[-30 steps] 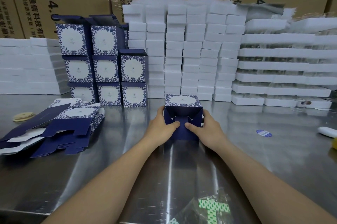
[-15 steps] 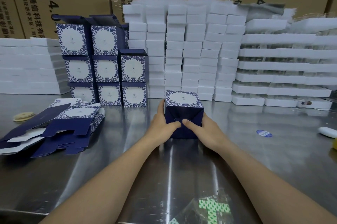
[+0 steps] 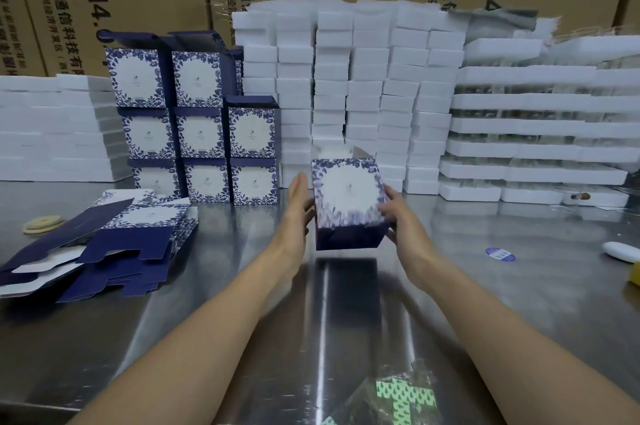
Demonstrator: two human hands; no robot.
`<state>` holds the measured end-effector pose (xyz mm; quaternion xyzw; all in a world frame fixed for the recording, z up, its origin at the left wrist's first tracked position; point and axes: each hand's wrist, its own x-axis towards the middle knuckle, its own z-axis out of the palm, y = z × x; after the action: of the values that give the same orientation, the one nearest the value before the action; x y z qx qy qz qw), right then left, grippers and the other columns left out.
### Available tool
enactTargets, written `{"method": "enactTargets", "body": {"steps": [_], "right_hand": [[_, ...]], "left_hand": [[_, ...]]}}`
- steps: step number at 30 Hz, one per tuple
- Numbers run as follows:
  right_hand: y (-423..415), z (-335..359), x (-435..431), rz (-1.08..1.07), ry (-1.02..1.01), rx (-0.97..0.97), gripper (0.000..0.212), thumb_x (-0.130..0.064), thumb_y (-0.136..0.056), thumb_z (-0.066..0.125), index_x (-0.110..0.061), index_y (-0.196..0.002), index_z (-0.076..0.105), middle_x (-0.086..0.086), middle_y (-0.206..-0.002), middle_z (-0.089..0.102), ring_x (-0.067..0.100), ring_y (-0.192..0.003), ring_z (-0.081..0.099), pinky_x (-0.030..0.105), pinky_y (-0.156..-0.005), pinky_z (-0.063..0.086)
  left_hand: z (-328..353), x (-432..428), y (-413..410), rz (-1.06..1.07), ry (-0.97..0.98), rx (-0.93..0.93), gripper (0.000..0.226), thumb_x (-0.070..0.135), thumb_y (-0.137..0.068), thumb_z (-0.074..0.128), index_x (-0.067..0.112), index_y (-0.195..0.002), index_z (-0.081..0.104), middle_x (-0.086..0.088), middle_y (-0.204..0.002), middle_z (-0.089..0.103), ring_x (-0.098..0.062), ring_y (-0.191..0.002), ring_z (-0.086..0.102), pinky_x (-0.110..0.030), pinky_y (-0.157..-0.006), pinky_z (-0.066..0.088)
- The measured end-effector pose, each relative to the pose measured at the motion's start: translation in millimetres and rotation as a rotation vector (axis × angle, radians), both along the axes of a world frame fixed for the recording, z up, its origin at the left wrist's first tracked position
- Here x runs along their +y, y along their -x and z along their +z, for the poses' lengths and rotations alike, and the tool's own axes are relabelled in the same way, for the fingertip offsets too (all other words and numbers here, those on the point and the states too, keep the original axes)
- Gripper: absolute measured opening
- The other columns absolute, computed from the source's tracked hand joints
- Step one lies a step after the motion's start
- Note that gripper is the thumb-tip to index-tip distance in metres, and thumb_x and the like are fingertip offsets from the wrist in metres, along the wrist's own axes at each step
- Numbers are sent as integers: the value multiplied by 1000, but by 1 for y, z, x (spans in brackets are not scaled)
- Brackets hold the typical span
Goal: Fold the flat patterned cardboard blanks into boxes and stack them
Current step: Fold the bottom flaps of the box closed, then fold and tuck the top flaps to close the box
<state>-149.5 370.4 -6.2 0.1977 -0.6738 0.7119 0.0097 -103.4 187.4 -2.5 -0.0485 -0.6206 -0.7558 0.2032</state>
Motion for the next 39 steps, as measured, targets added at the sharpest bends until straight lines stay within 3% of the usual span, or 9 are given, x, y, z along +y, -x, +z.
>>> {"method": "enactTargets", "body": {"steps": [2, 5, 9, 13, 16, 19, 25, 32, 39], "right_hand": [[1, 5, 6, -22, 5, 11, 76, -9, -70, 53, -42, -137, 58, -15, -122, 75, 4, -116, 63, 36, -108, 42], [2, 7, 9, -49, 54, 8, 57, -5, -86, 47, -38, -129, 60, -15, -123, 77, 10, -133, 59, 43, -120, 36], [-6, 6, 2, -22, 113, -1, 47, -54, -92, 55, -32, -133, 62, -11, -130, 73, 8, -122, 67, 39, -108, 51], [-12, 8, -1, -2, 31, 50, 59, -70, -81, 56, -41, -133, 61, -23, -119, 73, -7, -107, 69, 27, -93, 52], [-8, 3, 0, -46, -59, 125, 30, -50, -101, 62, -46, -130, 59, -23, -120, 71, -7, -111, 65, 19, -86, 52], [-8, 0, -1, -51, -51, 152, 42, -39, -100, 71, -40, -139, 56, -21, -128, 67, -15, -108, 63, 5, -69, 52], [-2, -3, -1, -87, -117, 211, 27, -34, -99, 65, -52, -118, 69, -23, -88, 71, 2, -71, 65, 18, -63, 55], [-6, 0, -2, -202, -27, 200, 40, -56, -93, 74, -43, -129, 62, -19, -117, 70, -10, -92, 68, 14, -63, 56], [-11, 6, -1, -277, 40, 261, 24, -46, -96, 74, -36, -117, 66, -14, -113, 73, 1, -102, 69, 17, -69, 57]], "left_hand": [[4, -5, 0, 53, -100, 45, 62, 82, -87, 45, 52, -138, 61, -14, -139, 67, -11, -114, 73, -46, -116, 45], [12, -12, -3, 119, -181, 89, 83, 87, -79, 52, 48, -152, 46, 3, -134, 73, -15, -122, 70, -47, -112, 47], [16, -10, -12, 130, -102, 51, 89, 87, -66, 60, 56, -148, 46, 21, -119, 76, -11, -124, 66, -34, -88, 47], [12, -3, -16, 79, 38, 62, 86, 77, -69, 70, 55, -148, 42, 15, -136, 67, -10, -131, 61, -42, -105, 51], [9, -2, -16, 51, 92, 64, 81, 70, -75, 73, 53, -148, 42, 4, -144, 61, -12, -134, 59, -50, -116, 45], [8, -1, -15, 48, 87, 39, 63, 58, -83, 66, 50, -144, 50, 7, -146, 60, -10, -136, 57, -47, -118, 43], [6, -5, -10, 72, 5, 15, 44, 37, -96, 58, 23, -138, 59, -2, -142, 66, -15, -137, 58, -47, -116, 46], [6, -1, -10, 126, 241, 73, 58, 45, -85, 75, 30, -139, 61, 7, -138, 65, -12, -132, 58, -46, -116, 46], [3, -6, -3, 338, 346, 207, 39, 34, -94, 80, 32, -132, 71, 3, -116, 69, 0, -99, 66, -12, -84, 50]]}}
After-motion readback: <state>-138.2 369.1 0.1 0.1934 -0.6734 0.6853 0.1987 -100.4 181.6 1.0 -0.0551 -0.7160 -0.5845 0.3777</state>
